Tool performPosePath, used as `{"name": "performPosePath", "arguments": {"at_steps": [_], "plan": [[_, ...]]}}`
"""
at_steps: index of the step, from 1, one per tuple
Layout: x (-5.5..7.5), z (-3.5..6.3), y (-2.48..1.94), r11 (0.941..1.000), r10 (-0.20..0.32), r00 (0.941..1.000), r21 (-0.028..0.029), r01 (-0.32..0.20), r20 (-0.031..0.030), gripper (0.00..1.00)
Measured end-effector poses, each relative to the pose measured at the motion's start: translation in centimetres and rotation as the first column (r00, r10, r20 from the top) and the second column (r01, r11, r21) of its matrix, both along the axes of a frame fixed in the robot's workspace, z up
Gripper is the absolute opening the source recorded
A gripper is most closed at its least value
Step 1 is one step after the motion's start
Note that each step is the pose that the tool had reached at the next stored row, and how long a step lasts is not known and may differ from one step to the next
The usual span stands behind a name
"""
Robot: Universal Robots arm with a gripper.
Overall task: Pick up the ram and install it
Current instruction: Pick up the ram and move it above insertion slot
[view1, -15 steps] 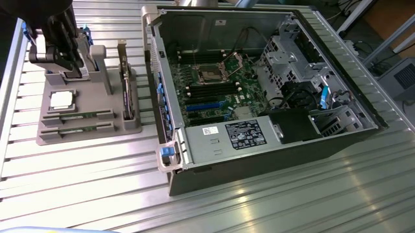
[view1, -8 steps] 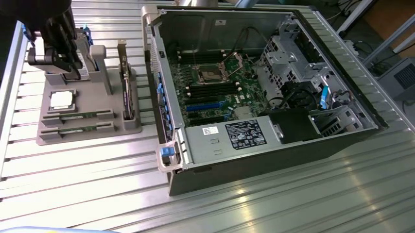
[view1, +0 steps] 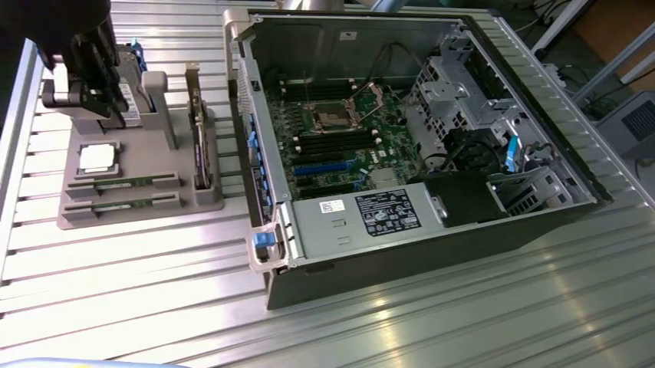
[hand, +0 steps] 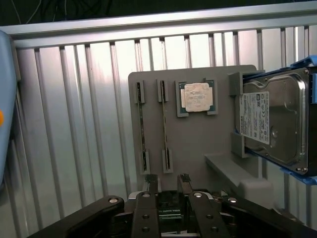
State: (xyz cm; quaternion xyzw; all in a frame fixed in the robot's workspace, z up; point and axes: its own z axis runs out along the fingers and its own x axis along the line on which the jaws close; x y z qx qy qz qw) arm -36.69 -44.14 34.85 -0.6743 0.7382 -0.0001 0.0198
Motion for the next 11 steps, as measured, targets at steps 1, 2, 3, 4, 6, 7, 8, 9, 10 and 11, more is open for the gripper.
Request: {"name": "performPosePath", "arguments": {"at_steps": [1,2,3,4,6,7,8,9,10,11], "plan": [[-0.02,-0.06,0.0,1.0,0.0,1.0,0.0,0.0,0.0001,0.3],[-0.05,-0.14,0.0,1.0,0.0,1.0,0.0,0.0,0.0,0.3],[-0.08,-0.22,0.0,1.0,0.0,1.0,0.0,0.0,0.0,0.3],[-0.12,-0.3,0.0,1.0,0.0,1.0,0.0,0.0,0.0,0.3],[-0.21,-0.49,-0.01,1.0,0.0,1.0,0.0,0.0,0.0,0.3],[-0.25,-0.56,-0.01,1.0,0.0,1.0,0.0,0.0,0.0,0.3],[-0.27,-0.61,-0.01,1.0,0.0,1.0,0.0,0.0,0.0001,0.3],[-0.3,-0.67,-0.01,1.0,0.0,1.0,0.0,0.0,0.0,0.3],[-0.33,-0.72,-0.01,1.0,0.0,1.0,0.0,0.0,0.0,0.3],[-0.35,-0.76,-0.01,1.0,0.0,1.0,0.0,0.0,0.0001,0.3]]}}
